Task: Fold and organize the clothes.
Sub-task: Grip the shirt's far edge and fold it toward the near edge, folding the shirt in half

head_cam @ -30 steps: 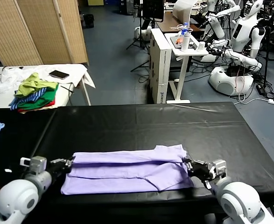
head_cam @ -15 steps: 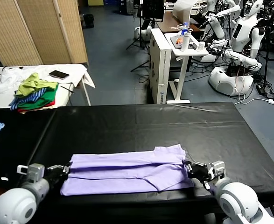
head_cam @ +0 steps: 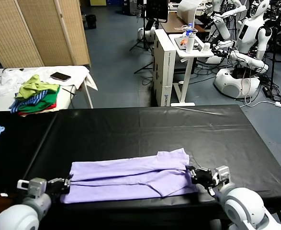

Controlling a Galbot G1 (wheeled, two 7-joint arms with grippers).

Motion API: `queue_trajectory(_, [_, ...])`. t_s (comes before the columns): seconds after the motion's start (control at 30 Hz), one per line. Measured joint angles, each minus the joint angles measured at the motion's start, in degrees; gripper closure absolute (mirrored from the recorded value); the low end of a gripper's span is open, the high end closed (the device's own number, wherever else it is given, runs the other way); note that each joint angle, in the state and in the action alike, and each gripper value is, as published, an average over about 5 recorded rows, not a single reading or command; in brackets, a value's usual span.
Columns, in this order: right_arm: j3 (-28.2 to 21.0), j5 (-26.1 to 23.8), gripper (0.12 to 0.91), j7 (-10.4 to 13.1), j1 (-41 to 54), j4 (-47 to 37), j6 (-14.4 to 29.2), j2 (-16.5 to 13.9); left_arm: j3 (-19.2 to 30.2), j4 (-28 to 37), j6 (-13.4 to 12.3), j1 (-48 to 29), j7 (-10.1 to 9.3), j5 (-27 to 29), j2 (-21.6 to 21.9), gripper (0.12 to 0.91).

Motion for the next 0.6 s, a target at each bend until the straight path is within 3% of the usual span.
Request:
queue_trajectory(0.07, [0.33, 0.03, 0.673, -0.04, -0.29, 0.61, -0.01, -0.06, -0.09, -0.48, 0.23, 0.53, -0.55, 0.19, -0.46, 0.838])
queue_trajectory(0.13, [0.69, 0.17, 0.561, -0.07, -0.57, 1.27, -0.01, -0.17, -0.33, -1.11, 0.3, 1.01, -1.09, 0.29, -0.87, 0.752])
queue_trajectory(0.27, [1.64, 1.03, 0.299, -0.18, -0.78, 2.68, -0.02, -0.4, -1.07, -2.57, 0.31, 1.93, -1.73, 0.82, -1.47, 0.513])
queue_trajectory(0.37, [2.12, 1.57, 0.164, 0.22, -0.11, 2.9, 0.43, -0.05, -1.78, -3.45, 0.32, 2.27, -1.74, 1.73, -1.73, 0.323])
queue_trajectory(0.43, [1.97, 1.67, 0.133, 0.97, 0.76, 2.41, 1.48, 0.57, -2.2, -3.64, 0.32, 2.0, -1.68, 1.72, -1.81, 0.211])
queue_trajectory(0.5, [1.46, 1.7, 0.121, 1.94, 2.0, 1.35, 2.89, 1.52, -2.39, -3.37, 0.18, 1.25, -1.7, 0.79, -1.84, 0.149])
queue_trajectory(0.6, [0.27, 1.6, 0.119, 3.16, 4.19, -0.93, 4.62, 3.35, -2.14, -2.18, -1.02, -0.8, -1.83, -1.48, -1.81, 0.127])
